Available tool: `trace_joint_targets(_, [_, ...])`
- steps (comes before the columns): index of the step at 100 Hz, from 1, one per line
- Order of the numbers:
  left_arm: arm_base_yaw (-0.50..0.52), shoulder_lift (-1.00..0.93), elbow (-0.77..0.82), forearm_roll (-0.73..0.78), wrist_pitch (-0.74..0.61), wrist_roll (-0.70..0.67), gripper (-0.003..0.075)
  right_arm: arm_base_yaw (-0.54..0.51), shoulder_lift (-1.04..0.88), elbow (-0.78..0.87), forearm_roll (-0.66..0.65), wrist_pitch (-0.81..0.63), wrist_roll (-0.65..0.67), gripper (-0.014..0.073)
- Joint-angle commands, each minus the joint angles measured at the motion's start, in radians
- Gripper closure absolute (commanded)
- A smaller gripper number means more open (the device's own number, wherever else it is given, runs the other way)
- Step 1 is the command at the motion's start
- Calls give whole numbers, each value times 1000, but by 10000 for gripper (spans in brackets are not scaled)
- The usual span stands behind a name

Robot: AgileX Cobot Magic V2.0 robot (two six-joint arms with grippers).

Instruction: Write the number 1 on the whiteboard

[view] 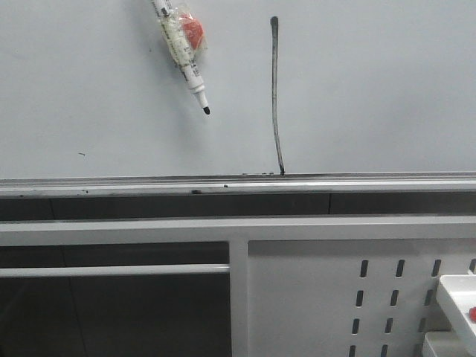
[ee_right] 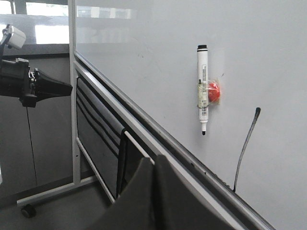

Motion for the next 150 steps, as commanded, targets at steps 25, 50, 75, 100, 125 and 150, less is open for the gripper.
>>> trace_joint_targets(25, [5, -22, 34, -13, -39, -13, 740, -7, 6, -23, 17, -66, 0, 643])
trace_joint_targets(50, [5, -22, 34, -13, -39, -13, 740, -7, 6, -23, 17, -66, 0, 643])
trace_joint_targets(75, [5, -22, 34, -13, -39, -13, 740, -18, 0, 29, -39, -167, 29, 643])
trace_joint_targets(100, [5, -22, 34, -13, -39, -13, 740, -140, -65, 241, -788, -278, 1019, 643])
trace_joint_targets(125, [5, -22, 34, -13, -39, -13, 740, -252, -172, 418, -983, -304, 1173, 643])
trace_joint_targets(150, [5, -22, 34, -13, -39, -13, 740, -259, -322, 418, -1012, -105, 1173, 643])
